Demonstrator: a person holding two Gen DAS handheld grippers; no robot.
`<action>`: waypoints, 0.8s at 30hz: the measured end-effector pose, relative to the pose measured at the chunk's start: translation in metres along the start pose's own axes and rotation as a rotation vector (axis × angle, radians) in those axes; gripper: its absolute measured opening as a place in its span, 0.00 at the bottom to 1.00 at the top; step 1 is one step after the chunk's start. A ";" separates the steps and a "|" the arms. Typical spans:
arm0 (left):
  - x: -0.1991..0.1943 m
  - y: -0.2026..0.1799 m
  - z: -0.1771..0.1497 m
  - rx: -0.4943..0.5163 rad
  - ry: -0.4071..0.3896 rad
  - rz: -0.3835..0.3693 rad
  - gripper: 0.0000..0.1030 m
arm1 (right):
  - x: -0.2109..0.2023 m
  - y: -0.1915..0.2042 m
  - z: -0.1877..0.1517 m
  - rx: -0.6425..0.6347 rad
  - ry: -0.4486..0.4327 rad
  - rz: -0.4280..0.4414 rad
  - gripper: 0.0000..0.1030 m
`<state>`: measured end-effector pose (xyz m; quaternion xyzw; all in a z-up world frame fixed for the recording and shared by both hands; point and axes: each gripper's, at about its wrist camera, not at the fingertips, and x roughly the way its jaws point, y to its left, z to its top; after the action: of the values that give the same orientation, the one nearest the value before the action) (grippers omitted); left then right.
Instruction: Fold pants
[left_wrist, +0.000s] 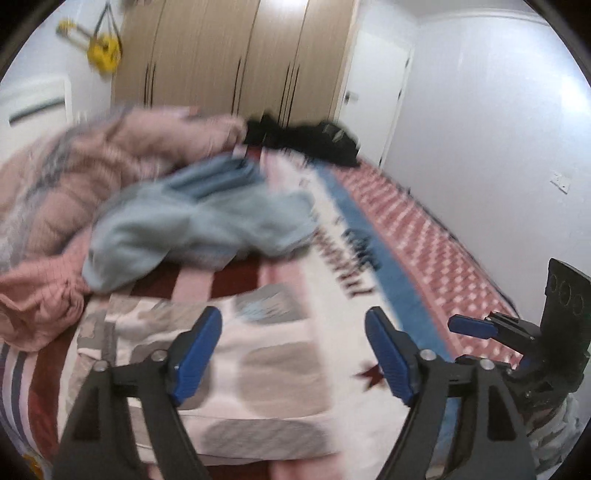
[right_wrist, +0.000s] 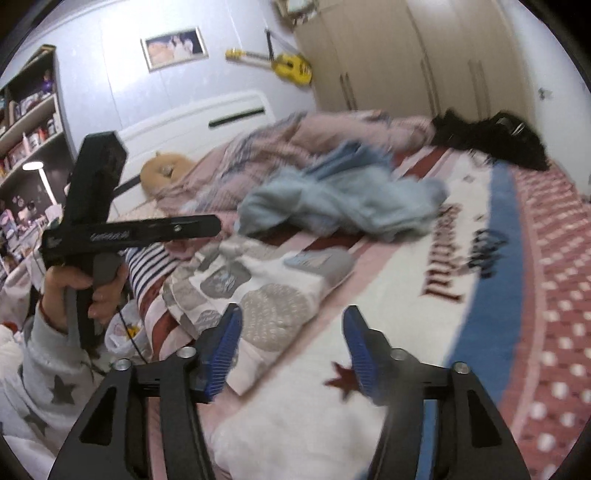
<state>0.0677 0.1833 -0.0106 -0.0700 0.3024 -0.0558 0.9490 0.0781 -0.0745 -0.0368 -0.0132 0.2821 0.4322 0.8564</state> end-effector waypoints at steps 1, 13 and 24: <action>-0.008 -0.015 -0.001 0.011 -0.041 0.009 0.82 | -0.016 -0.002 0.000 -0.006 -0.028 -0.023 0.61; -0.060 -0.132 -0.040 0.045 -0.343 0.149 0.99 | -0.155 -0.004 -0.033 -0.057 -0.285 -0.408 0.98; -0.059 -0.153 -0.049 0.060 -0.340 0.134 0.99 | -0.181 0.000 -0.045 -0.070 -0.313 -0.526 0.99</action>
<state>-0.0177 0.0368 0.0089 -0.0299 0.1397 0.0114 0.9897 -0.0282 -0.2194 0.0149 -0.0487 0.1186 0.2018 0.9710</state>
